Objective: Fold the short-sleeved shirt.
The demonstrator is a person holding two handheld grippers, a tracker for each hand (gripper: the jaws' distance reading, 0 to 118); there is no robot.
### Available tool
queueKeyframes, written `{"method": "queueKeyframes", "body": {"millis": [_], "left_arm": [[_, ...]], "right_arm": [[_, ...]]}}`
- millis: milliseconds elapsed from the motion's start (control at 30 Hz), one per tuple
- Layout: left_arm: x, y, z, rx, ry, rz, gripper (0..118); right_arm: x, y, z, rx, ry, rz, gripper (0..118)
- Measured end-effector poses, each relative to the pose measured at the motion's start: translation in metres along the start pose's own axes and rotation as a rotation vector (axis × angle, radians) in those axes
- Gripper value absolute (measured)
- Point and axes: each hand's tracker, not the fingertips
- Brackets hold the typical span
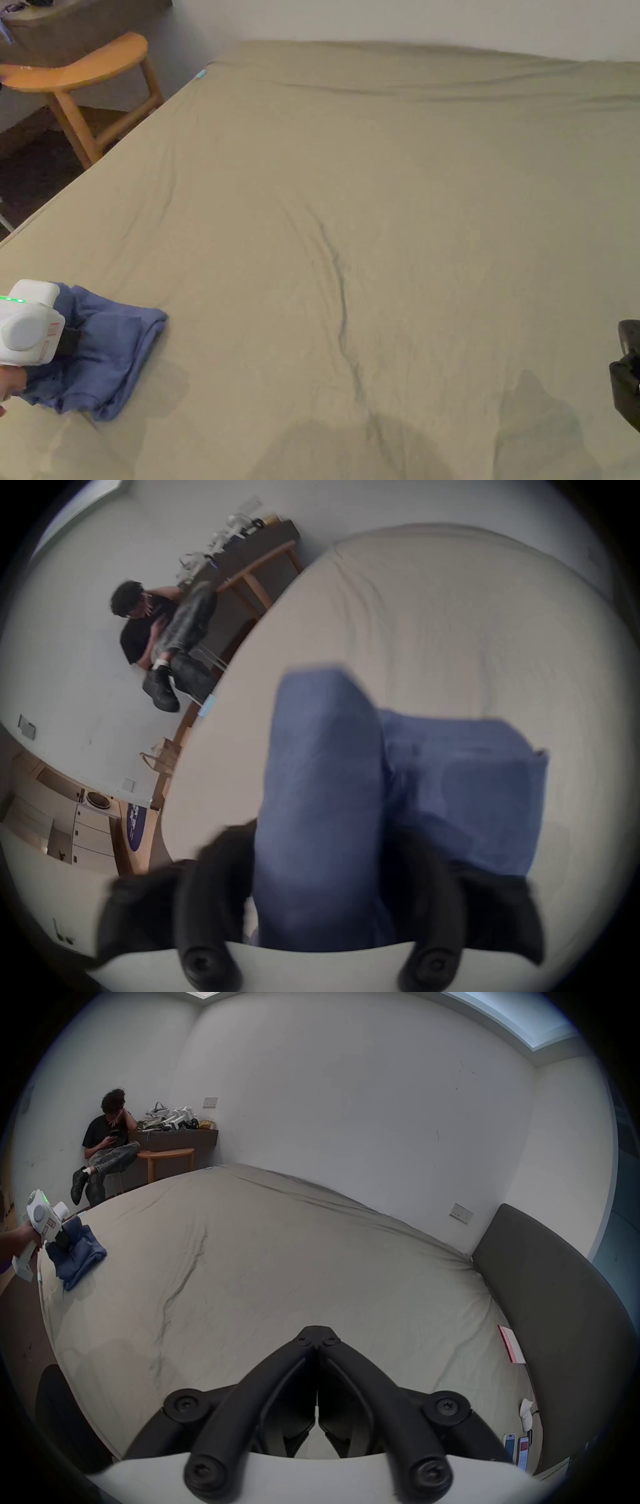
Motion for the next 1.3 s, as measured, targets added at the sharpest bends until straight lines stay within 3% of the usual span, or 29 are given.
{"method": "queueKeyframes", "body": {"millis": [233, 500, 600, 667, 800, 1000, 1300], "left_arm": [[0.005, 0.027, 0.139, 0.502, -0.169, 0.206, 114], [0.098, 0.009, 0.328, 0.95, -0.393, 0.296, 109], [0.142, -0.006, 0.379, 1.059, -0.422, 0.287, 85], [0.169, -0.016, 0.405, 1.11, -0.425, 0.268, 52], [0.217, -0.036, 0.441, 1.175, -0.455, 0.211, 1], [0.267, -0.058, 0.467, 1.222, -0.47, 0.12, 0], [0.309, -0.079, 0.477, 1.219, -0.484, 0.018, 0]], "right_arm": [[0.014, 0.015, 0.021, 0.061, 0.016, -0.014, 2], [0.046, 0.047, 0.083, 0.25, -0.049, -0.011, 2], [0.057, 0.057, 0.11, 0.322, -0.078, -0.022, 2], [0.062, 0.06, 0.125, 0.359, -0.086, -0.025, 2], [0.065, 0.056, 0.153, 0.415, -0.115, -0.041, 2], [0.063, 0.032, 0.178, 0.464, -0.15, -0.034, 2], [0.077, 0.008, 0.182, 0.43, -0.175, -0.085, 2]]}}
